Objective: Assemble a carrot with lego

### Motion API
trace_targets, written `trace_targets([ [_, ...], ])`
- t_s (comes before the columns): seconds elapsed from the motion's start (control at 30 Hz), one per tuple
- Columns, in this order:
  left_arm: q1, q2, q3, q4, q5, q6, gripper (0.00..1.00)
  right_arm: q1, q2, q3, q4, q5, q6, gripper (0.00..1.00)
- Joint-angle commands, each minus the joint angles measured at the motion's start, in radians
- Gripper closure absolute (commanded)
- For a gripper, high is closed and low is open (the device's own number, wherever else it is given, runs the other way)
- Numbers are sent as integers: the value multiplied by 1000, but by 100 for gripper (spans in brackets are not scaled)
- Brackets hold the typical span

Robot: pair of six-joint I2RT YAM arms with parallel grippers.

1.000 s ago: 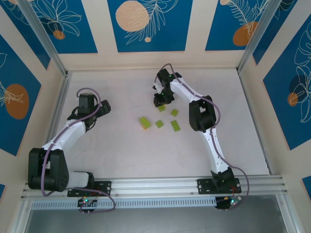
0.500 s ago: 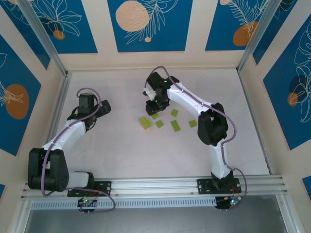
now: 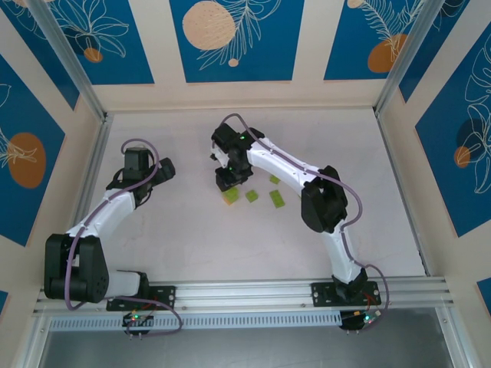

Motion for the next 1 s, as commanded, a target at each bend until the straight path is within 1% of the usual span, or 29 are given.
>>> trace_targets([
  [0.0,6,-22,26,-2,16,12,2,1,39,54,-50,4,12,67],
  [0.5,6,-22,24,-1,14,12,2,0,65,56,-51,17,7,67],
  [0.97,5,-21,24,0,14,12,2,0,78,34,-27,-6,-4,67],
])
